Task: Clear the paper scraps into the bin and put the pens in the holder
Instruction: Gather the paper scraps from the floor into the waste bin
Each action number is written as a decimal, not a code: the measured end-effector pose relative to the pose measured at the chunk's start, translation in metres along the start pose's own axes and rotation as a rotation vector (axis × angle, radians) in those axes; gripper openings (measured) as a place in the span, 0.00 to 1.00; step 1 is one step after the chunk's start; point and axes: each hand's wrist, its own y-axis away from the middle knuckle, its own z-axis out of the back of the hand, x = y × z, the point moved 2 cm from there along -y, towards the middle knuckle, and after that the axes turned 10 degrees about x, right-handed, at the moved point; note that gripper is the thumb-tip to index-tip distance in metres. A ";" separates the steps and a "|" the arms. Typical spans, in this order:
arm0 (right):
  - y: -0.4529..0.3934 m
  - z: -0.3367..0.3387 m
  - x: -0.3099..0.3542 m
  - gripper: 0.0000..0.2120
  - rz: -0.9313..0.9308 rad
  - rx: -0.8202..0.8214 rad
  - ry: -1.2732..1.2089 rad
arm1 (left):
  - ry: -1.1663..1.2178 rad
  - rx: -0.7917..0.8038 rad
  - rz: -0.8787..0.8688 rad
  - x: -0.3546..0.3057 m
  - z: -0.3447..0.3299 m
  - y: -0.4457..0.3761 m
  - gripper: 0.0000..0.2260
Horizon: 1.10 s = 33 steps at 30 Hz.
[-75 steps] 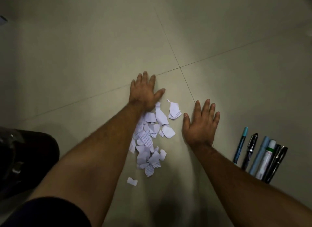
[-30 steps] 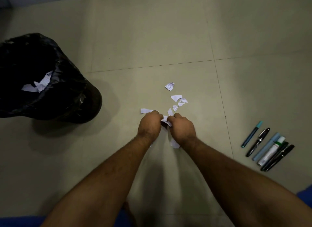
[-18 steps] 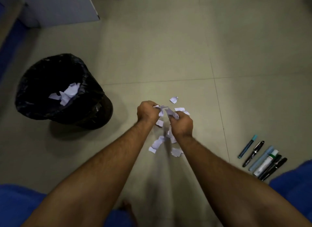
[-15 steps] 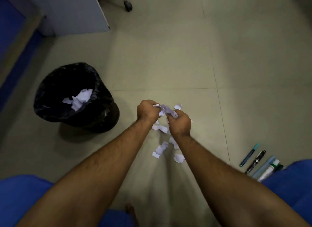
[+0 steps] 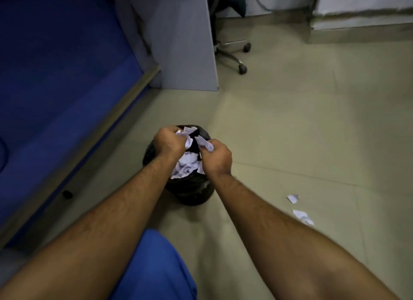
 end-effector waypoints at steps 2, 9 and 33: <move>-0.006 -0.020 0.008 0.10 -0.001 0.038 0.063 | -0.013 -0.012 0.022 0.021 0.004 -0.007 0.07; -0.030 -0.064 0.016 0.08 0.042 0.145 0.440 | 0.085 0.055 0.164 0.064 -0.001 -0.020 0.21; 0.008 0.163 -0.156 0.09 -0.239 -0.128 0.300 | -0.317 0.647 -0.347 -0.014 -0.249 0.083 0.16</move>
